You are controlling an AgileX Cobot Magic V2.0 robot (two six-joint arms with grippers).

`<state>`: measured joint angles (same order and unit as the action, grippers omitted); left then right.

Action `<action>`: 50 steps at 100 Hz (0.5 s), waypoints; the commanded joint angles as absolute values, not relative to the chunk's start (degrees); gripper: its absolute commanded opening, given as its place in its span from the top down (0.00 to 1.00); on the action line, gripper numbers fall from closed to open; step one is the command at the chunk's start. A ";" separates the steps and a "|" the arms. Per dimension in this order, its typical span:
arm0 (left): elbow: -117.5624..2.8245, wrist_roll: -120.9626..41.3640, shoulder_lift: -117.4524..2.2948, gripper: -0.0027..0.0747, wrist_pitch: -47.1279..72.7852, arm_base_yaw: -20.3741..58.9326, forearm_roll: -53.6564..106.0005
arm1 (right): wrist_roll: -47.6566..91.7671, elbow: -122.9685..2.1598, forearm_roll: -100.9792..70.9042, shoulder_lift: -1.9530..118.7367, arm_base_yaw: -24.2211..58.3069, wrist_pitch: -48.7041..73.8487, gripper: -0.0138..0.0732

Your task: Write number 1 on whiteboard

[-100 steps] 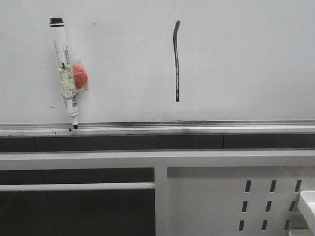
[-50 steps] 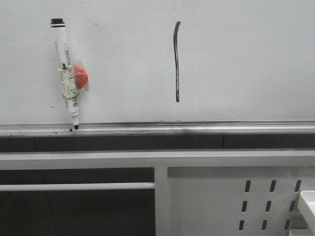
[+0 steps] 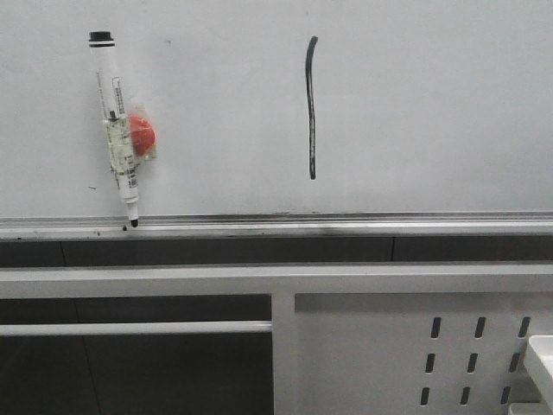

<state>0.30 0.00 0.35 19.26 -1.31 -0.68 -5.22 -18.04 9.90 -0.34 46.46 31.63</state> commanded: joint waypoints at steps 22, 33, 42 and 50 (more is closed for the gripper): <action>2.28 0.00 1.57 0.99 16.14 -1.12 0.00 | -5.42 -19.36 10.95 0.36 46.57 27.39 0.92; 2.28 0.00 1.57 0.99 16.14 -1.12 0.00 | -5.42 -19.36 10.95 0.36 46.57 27.39 0.92; 2.28 0.00 1.57 0.99 16.14 -1.12 0.00 | -5.42 -19.11 10.95 0.36 46.57 27.23 0.92; 2.28 0.00 1.57 0.99 16.14 -1.12 0.00 | -5.42 -17.63 9.71 0.36 46.57 24.44 0.92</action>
